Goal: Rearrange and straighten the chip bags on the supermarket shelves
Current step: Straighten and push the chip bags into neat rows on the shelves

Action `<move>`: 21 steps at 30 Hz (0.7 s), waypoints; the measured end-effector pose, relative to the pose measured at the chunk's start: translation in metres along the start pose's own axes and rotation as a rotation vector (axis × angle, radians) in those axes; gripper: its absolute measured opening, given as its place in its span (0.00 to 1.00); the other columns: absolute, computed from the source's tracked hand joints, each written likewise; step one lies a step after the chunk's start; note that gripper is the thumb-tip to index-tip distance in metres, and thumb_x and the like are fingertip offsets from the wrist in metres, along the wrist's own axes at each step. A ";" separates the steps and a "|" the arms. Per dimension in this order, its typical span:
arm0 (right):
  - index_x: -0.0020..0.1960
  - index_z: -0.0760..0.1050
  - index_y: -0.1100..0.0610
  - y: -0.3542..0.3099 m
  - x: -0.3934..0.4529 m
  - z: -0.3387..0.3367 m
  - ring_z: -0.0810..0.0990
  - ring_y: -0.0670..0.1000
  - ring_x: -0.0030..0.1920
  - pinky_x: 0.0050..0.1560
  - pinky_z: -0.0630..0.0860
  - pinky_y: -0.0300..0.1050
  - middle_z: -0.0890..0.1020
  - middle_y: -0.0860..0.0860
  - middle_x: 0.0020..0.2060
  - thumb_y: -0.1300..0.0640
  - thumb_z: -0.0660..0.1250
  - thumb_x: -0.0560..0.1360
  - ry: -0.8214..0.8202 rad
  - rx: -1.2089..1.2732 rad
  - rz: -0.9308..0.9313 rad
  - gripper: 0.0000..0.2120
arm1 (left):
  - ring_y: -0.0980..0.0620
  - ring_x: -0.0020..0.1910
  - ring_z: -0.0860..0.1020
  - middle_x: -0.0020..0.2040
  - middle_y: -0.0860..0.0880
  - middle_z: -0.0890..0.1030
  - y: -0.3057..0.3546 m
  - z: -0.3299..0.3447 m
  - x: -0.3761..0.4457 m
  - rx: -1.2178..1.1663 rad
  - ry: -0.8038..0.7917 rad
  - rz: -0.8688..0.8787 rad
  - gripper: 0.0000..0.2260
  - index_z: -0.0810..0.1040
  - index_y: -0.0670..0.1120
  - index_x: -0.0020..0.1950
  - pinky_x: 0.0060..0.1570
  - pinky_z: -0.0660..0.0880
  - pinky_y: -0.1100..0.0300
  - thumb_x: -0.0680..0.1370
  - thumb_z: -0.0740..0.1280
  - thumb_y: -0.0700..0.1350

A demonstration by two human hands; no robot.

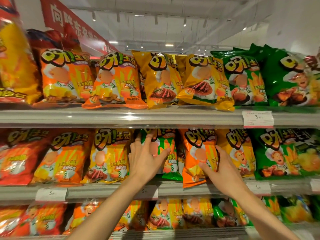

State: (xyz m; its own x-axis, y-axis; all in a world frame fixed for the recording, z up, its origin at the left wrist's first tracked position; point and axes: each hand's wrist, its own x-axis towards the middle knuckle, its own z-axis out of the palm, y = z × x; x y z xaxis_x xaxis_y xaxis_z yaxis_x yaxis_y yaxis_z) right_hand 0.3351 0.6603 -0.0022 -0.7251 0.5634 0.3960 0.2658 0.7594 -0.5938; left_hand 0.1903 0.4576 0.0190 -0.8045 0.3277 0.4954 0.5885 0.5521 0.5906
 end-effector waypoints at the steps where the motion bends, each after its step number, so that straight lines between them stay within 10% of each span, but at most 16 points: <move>1: 0.80 0.52 0.55 0.000 0.000 0.001 0.63 0.54 0.75 0.72 0.66 0.52 0.61 0.53 0.78 0.38 0.67 0.74 0.002 -0.007 0.002 0.44 | 0.41 0.73 0.61 0.73 0.38 0.65 -0.004 -0.005 -0.002 -0.021 0.001 0.001 0.36 0.62 0.55 0.76 0.67 0.66 0.47 0.73 0.65 0.69; 21: 0.77 0.59 0.57 -0.033 -0.017 0.027 0.68 0.59 0.68 0.66 0.70 0.57 0.69 0.58 0.68 0.35 0.62 0.76 0.255 -0.262 -0.036 0.39 | 0.55 0.76 0.59 0.76 0.56 0.61 -0.047 -0.055 -0.051 -0.337 -0.039 0.162 0.35 0.59 0.70 0.73 0.72 0.64 0.44 0.69 0.66 0.71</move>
State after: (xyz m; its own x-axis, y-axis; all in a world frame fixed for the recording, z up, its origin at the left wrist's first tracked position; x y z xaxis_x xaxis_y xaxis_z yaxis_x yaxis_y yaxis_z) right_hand 0.3216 0.6165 -0.0084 -0.5645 0.5724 0.5947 0.4204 0.8194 -0.3897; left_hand 0.2078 0.3725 0.0011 -0.6976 0.4226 0.5785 0.6963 0.2096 0.6865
